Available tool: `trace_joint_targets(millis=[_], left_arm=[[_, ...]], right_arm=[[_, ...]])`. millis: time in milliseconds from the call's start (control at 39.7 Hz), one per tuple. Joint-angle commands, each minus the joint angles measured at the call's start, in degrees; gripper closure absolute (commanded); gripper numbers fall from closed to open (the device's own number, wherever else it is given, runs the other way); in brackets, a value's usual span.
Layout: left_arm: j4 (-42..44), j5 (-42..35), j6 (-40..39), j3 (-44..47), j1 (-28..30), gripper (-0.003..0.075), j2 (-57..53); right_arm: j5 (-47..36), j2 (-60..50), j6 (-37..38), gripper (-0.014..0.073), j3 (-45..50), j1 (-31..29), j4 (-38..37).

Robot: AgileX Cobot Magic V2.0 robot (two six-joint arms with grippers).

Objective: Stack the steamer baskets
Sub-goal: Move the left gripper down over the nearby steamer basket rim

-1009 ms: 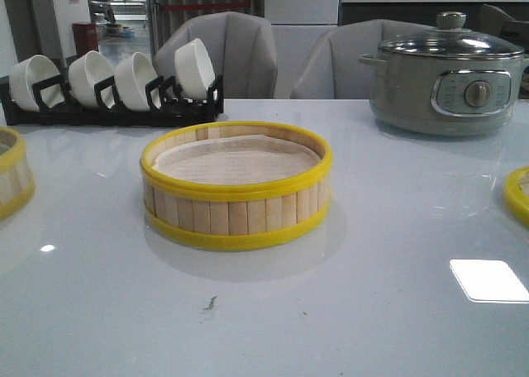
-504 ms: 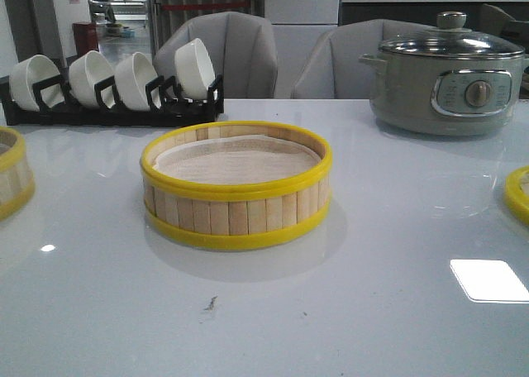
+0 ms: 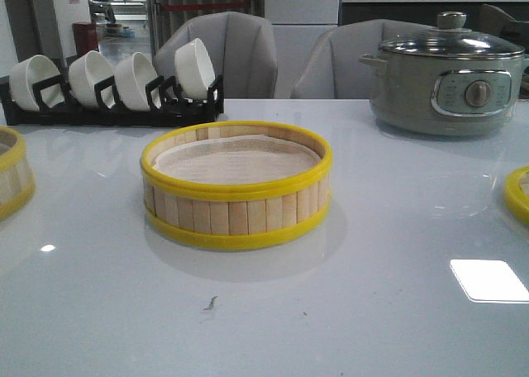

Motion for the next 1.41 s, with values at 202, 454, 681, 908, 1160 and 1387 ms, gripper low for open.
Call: trace_joint_targets(millis=[202, 454, 681, 908, 1160, 1387], left_arm=[[-1.1, -3.9, 0.4, -1.8, -0.4, 0.047, 0.8], [-1.1, -6.5, -3.2, -1.8, -0.4, 0.0133, 9.4], [-1.2, -9.0, -4.3, -1.8, -0.4, 0.0164, 18.7], [-1.1, -14.3, -4.3, -1.8, -0.4, 0.0164, 26.5], [0.5, -17.8, -4.3, -1.8, -0.4, 0.0164, 34.6], [0.5, -20.9, -4.3, -2.2, -0.4, 0.0164, 40.2]], right_arm=[[-3.9, -0.2, 0.2, 0.0134, -2.4, -0.3, -0.6], [-3.7, -0.2, 0.2, 0.0134, -2.4, -0.3, -0.6], [-0.3, -0.1, 0.2, 0.0134, -2.4, -0.3, 0.1], [-0.2, -0.1, 0.2, 0.0134, -2.4, -0.3, 0.1], [-0.4, -0.1, 0.2, 0.0134, -2.4, -0.3, 0.1], [-0.5, -0.1, 0.2, 0.0134, -2.4, -0.3, 0.1]])
